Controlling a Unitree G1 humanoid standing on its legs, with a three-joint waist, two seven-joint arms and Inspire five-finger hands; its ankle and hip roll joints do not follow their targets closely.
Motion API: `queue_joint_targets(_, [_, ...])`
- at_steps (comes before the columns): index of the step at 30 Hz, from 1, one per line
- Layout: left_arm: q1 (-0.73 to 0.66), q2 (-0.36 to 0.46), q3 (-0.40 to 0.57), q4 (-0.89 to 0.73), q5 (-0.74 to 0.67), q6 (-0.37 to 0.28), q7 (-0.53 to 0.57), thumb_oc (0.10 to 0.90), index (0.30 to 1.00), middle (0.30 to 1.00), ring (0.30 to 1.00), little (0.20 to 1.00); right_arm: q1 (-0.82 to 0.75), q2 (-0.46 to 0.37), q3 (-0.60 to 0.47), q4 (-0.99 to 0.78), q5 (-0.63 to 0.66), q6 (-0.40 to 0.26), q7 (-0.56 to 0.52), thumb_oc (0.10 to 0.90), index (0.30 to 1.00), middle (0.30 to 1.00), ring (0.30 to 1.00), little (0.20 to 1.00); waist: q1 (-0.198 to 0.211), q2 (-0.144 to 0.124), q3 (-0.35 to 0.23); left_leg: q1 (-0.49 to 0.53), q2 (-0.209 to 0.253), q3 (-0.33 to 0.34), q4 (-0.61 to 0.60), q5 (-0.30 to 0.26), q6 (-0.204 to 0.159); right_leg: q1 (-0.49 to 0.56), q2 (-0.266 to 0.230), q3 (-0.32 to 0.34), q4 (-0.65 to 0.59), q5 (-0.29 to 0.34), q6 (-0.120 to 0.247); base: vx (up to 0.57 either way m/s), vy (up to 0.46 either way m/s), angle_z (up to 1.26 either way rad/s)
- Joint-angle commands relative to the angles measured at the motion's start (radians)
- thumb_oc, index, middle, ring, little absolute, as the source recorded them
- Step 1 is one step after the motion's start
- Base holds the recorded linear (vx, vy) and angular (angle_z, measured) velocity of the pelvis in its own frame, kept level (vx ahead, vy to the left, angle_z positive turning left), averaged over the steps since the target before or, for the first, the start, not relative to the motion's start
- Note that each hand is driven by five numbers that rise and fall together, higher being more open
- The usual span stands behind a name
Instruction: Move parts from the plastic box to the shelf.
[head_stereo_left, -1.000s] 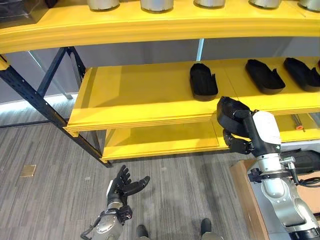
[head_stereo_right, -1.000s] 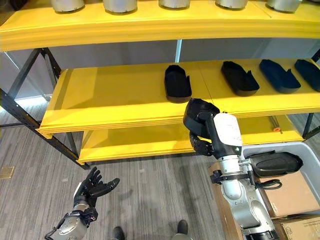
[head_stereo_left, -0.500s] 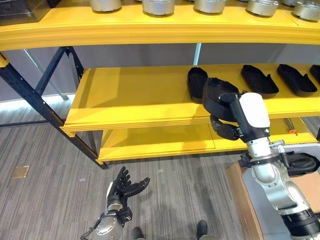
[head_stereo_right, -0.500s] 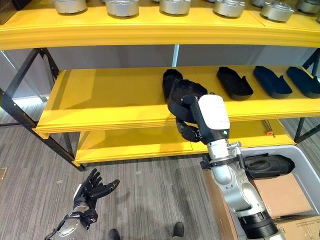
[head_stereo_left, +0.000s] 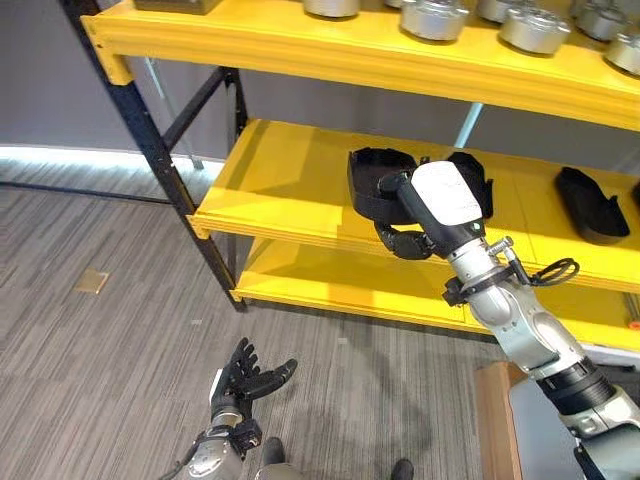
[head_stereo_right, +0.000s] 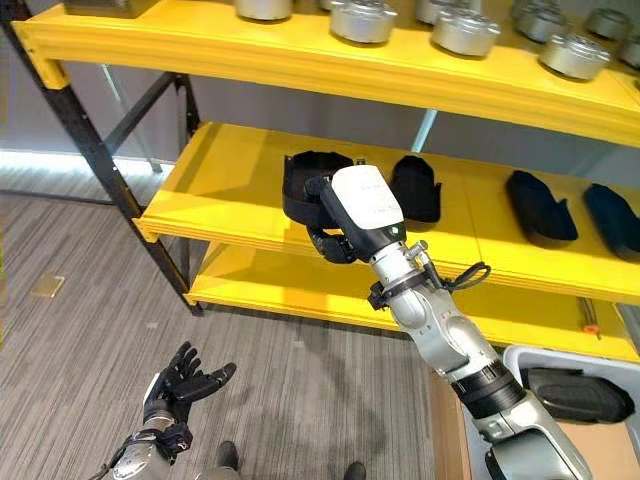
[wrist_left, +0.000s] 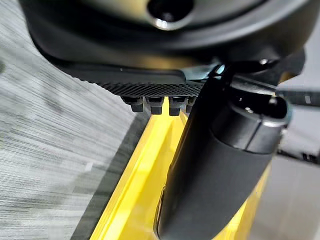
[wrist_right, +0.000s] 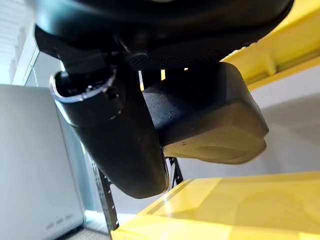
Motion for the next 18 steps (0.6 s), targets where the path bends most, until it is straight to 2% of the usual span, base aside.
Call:
queue_joint_targets(1, [-0.064, 0.094, 0.019, -0.092, -0.003, -0.091, -0.022, 0.900, 1.000, 1.000, 1.000, 1.000, -0.197, -0.042, -0.060, -0.029, 0.057, -0.013, -0.059, 0.400, 0.300, 0.300, 0.300, 0.300, 0.010, -0.034, -0.007, -0.105, -0.019, -0.066, 0.177, -0.124, 0.060, 0.104, -0.092, -0.009, 0.098, -0.059, 0.053, 0.00, 0.063, 0.22])
queue_joint_targets(3, [-0.069, 0.099, 0.017, -0.092, -0.004, -0.093, -0.022, 0.900, 1.000, 1.000, 1.000, 1.000, -0.198, -0.049, -0.058, -0.020, 0.056, -0.011, -0.056, 0.400, 0.300, 0.300, 0.300, 0.300, 0.013, -0.034, -0.006, -0.120, -0.027, -0.074, 0.194, -0.135, 0.066, 0.102, -0.101, -0.011, 0.107, -0.045, 0.055, 0.01, 0.097, 0.24])
queue_joint_targets(5, [-0.080, 0.110, 0.015, -0.092, -0.004, -0.092, -0.023, 0.900, 1.000, 1.000, 1.000, 1.000, -0.190, -0.055, -0.062, -0.010, 0.059, -0.006, -0.046, 0.400, 0.300, 0.300, 0.300, 0.300, 0.016, -0.032, -0.003, -0.136, -0.049, -0.087, 0.216, -0.161, 0.088, 0.091, -0.126, -0.009, 0.143, -0.014, 0.059, 0.05, 0.214, 0.26])
queue_joint_targets(7, [-0.110, 0.124, -0.006, -0.084, 0.003, -0.093, -0.016, 0.900, 1.000, 1.000, 1.000, 1.000, -0.153, -0.059, -0.076, 0.000, 0.049, 0.002, -0.040, 0.400, 0.300, 0.300, 0.300, 0.300, 0.003, -0.012, 0.007, -0.144, -0.100, -0.114, 0.223, -0.184, 0.130, 0.036, -0.165, 0.026, 0.283, 0.072, 0.049, 0.08, 0.363, 0.26])
queue_joint_targets(9, [-0.126, 0.125, -0.015, -0.078, 0.012, -0.094, -0.012, 0.900, 1.000, 1.000, 1.000, 1.000, -0.156, -0.059, -0.070, 0.003, 0.047, 0.003, -0.031, 0.400, 0.300, 0.300, 0.300, 0.300, -0.016, 0.017, 0.030, -0.110, -0.125, -0.117, 0.197, -0.183, 0.154, -0.054, -0.175, 0.068, 0.410, 0.130, 0.033, 0.04, 0.364, 0.50])
queue_joint_targets(10, [-0.132, 0.130, -0.018, -0.077, 0.015, -0.095, -0.010, 0.900, 1.000, 1.000, 1.000, 1.000, -0.171, -0.060, -0.063, 0.006, 0.051, 0.003, -0.031, 0.400, 0.300, 0.300, 0.300, 0.300, -0.025, 0.035, 0.046, -0.090, -0.129, -0.109, 0.184, -0.180, 0.165, -0.097, -0.167, 0.065, 0.459, 0.130, 0.023, 0.10, 0.387, 0.32])
queue_joint_targets(11, [-0.129, 0.123, -0.021, -0.077, 0.020, -0.090, -0.016, 0.900, 1.000, 1.000, 1.000, 1.000, -0.178, -0.060, -0.062, 0.010, 0.058, 0.004, -0.030, 0.400, 0.300, 0.300, 0.300, 0.300, -0.037, 0.053, 0.058, -0.042, -0.138, -0.094, 0.147, -0.188, 0.171, -0.151, -0.137, 0.059, 0.476, 0.074, 0.015, 0.10, 0.256, -0.08])
queue_joint_targets(12, [-0.129, 0.123, -0.021, -0.077, 0.020, -0.090, -0.016, 0.900, 1.000, 1.000, 1.000, 1.000, -0.178, -0.060, -0.062, 0.010, 0.058, 0.004, -0.030, 0.400, 0.300, 0.300, 0.300, 0.300, -0.036, 0.054, 0.059, -0.039, -0.138, -0.093, 0.145, -0.187, 0.170, -0.150, -0.136, 0.060, 0.478, 0.072, 0.015, 0.14, 0.149, -0.36])
queue_joint_targets(13, [-0.135, 0.123, -0.026, -0.073, 0.018, -0.089, -0.019, 0.900, 1.000, 1.000, 1.000, 1.000, -0.181, -0.070, -0.062, 0.009, 0.060, 0.002, -0.025, 0.400, 0.300, 0.300, 0.300, 0.300, -0.052, 0.061, 0.066, -0.026, -0.139, -0.101, 0.140, -0.190, 0.167, -0.184, -0.103, 0.082, 0.454, 0.028, 0.004, 0.08, 0.042, -0.19])
queue_joint_targets(14, [-0.140, 0.124, -0.026, -0.072, 0.014, -0.088, -0.025, 0.900, 1.000, 1.000, 1.000, 1.000, -0.187, -0.085, -0.067, 0.003, 0.061, 0.003, -0.023, 0.400, 0.300, 0.300, 0.300, 0.300, -0.064, 0.068, 0.076, -0.018, -0.143, -0.107, 0.139, -0.190, 0.163, -0.206, -0.096, 0.094, 0.414, 0.005, 0.000, 0.18, 0.048, -0.06])
queue_joint_targets(16, [-0.147, 0.117, -0.027, -0.069, 0.018, -0.090, -0.031, 0.900, 1.000, 1.000, 1.000, 1.000, -0.197, -0.092, -0.074, -0.007, 0.054, 0.005, -0.024, 0.400, 0.300, 0.300, 0.300, 0.300, -0.080, 0.066, 0.094, 0.004, -0.150, -0.115, 0.162, -0.221, 0.140, -0.212, -0.141, 0.093, 0.248, 0.017, 0.018, 0.16, -0.027, 0.24])
queue_joint_targets(18, [-0.149, 0.116, -0.026, -0.068, 0.021, -0.092, -0.032, 0.900, 1.000, 1.000, 1.000, 1.000, -0.202, -0.094, -0.074, -0.008, 0.051, 0.006, -0.026, 0.400, 0.300, 0.300, 0.300, 0.300, -0.085, 0.064, 0.100, 0.007, -0.143, -0.120, 0.177, -0.232, 0.131, -0.207, -0.157, 0.100, 0.199, 0.040, 0.030, 0.08, -0.096, 0.22])
